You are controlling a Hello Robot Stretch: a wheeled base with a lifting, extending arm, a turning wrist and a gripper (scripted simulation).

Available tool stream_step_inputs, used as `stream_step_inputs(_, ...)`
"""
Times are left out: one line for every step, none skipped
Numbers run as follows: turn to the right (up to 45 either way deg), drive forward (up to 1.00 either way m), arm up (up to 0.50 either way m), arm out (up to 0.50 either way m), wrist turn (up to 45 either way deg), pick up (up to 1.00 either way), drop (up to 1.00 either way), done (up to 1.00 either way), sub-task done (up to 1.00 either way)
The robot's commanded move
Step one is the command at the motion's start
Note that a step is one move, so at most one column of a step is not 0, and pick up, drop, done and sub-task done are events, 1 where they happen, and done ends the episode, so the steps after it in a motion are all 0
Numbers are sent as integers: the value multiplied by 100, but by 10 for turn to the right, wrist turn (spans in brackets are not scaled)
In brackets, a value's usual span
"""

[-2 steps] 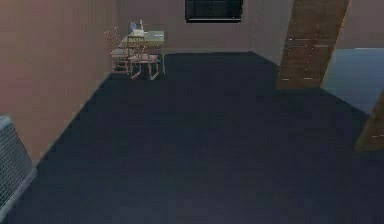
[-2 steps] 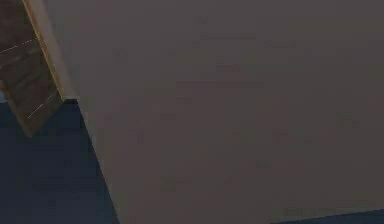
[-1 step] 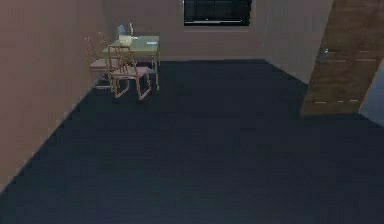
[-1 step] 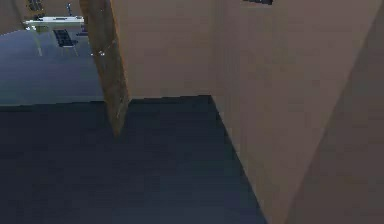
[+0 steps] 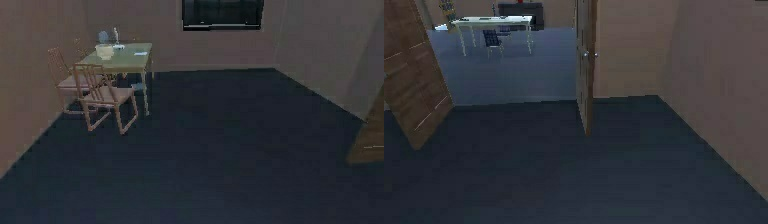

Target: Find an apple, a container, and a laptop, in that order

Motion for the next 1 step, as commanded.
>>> stream_step_inputs(0, 100, 0, 0, 0, 0, 0, 0, 0)
